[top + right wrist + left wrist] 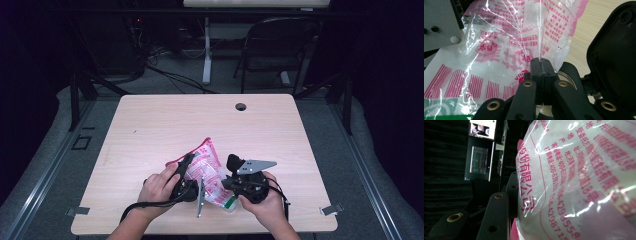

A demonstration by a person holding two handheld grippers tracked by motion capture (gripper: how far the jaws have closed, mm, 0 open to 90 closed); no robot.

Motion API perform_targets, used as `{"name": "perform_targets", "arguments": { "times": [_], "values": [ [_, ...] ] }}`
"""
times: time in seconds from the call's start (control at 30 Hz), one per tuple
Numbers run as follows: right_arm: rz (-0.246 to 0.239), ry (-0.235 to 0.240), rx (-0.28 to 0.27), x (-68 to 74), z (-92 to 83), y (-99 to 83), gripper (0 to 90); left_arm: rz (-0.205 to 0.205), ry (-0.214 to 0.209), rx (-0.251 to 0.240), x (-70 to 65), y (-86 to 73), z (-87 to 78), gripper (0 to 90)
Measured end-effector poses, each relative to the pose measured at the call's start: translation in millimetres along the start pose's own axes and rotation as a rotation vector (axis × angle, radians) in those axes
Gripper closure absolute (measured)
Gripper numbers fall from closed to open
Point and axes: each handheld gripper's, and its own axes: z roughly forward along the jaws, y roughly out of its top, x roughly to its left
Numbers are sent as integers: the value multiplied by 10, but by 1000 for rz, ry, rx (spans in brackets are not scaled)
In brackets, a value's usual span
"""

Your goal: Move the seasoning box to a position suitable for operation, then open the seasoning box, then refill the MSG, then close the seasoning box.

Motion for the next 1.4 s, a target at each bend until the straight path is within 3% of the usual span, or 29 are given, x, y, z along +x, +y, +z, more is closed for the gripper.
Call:
{"name": "perform_targets", "arguments": {
  "times": [1.4],
  "values": [
    [5,0,-6,2,8,-11,900,50,16,4,5,15,-5,632]
  ]
}}
